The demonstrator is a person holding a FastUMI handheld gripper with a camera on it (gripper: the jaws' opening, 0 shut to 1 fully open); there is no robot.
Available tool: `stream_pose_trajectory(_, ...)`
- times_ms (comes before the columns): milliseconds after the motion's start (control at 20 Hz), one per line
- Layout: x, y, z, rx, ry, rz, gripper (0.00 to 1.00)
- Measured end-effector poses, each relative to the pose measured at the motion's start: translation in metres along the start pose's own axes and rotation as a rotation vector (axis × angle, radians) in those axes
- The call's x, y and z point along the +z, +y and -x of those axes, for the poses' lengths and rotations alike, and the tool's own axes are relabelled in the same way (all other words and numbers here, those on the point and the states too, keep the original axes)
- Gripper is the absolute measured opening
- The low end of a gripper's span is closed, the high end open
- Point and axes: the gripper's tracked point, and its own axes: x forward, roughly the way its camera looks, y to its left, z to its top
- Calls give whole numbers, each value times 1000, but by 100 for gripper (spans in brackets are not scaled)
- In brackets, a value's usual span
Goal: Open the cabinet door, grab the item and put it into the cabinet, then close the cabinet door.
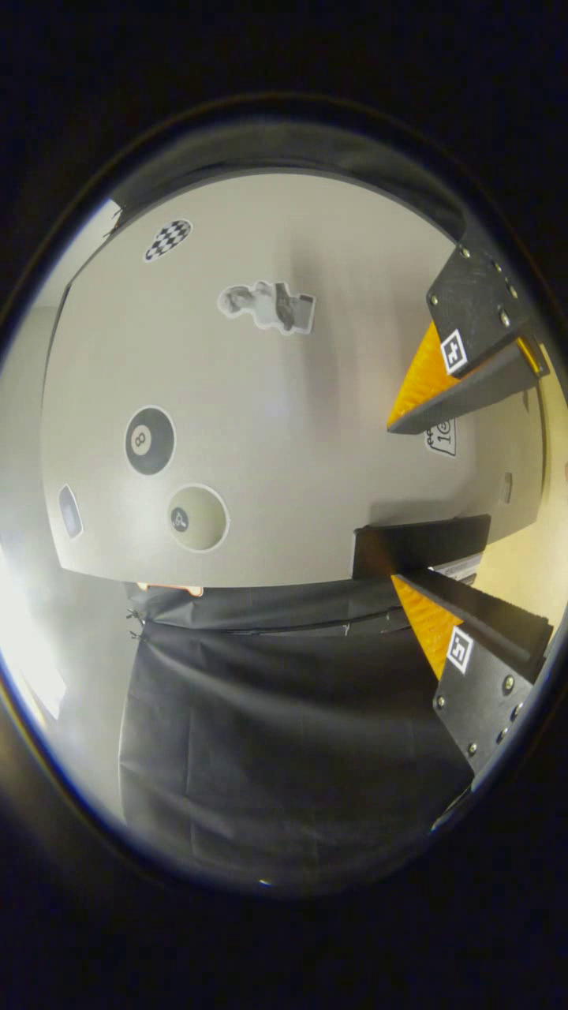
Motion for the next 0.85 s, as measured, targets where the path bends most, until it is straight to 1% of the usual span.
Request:
stream_pose_trajectory(350,0,-1,-3,16,3,-12,100)
stream_pose_trajectory(500,11,-2,0,19,-22,-34,100)
stream_pose_trajectory(600,25,-11,7,-5,-62,-28,100)
stream_pose_trajectory(850,69,-48,52,-94,-168,24,99)
